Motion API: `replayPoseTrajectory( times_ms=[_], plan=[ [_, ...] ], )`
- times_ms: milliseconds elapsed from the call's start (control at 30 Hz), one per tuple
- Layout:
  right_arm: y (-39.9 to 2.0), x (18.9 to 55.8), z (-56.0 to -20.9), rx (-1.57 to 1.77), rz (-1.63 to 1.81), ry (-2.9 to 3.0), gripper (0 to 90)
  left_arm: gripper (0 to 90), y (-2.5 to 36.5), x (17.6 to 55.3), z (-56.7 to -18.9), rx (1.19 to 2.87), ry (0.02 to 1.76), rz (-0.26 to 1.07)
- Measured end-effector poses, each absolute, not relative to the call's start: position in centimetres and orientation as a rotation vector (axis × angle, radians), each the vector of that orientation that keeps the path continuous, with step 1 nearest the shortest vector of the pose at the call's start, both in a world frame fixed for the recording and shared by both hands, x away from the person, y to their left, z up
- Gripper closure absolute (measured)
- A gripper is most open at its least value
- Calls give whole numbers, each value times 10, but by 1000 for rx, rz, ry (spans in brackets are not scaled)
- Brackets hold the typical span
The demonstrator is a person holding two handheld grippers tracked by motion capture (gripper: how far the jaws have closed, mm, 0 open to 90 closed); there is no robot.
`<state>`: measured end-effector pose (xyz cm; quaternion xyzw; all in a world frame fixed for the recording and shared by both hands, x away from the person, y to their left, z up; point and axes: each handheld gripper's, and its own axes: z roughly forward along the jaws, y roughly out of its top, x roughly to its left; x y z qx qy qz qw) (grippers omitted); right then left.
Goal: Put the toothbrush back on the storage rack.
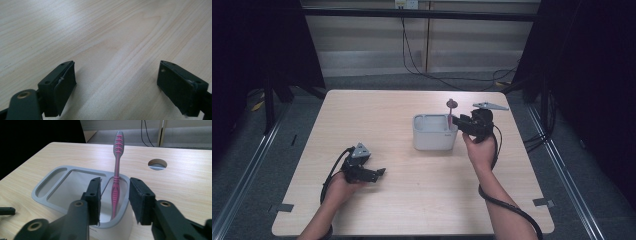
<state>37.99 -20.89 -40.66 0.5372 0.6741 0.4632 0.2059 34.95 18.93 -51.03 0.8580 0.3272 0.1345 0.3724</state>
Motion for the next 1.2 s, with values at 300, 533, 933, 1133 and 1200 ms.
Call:
replayPoseTrajectory(
  times_ms=[300,533,933,1133,1200],
  plan=[
    [-213,378,-403,1473,1307,1887,434,149,189,350,-510,2199,837,345],
    [-216,374,-404,1469,1295,1905,362,149,189,349,-510,2199,838,345],
    [-218,364,-397,1408,1263,1960,292,149,189,350,-510,2199,838,344],
    [-223,360,-399,1411,1263,1978,275,149,189,349,-510,2199,839,344],
    [-225,358,-400,1409,1262,1985,276,149,189,350,-510,2199,838,344]
  ],
)
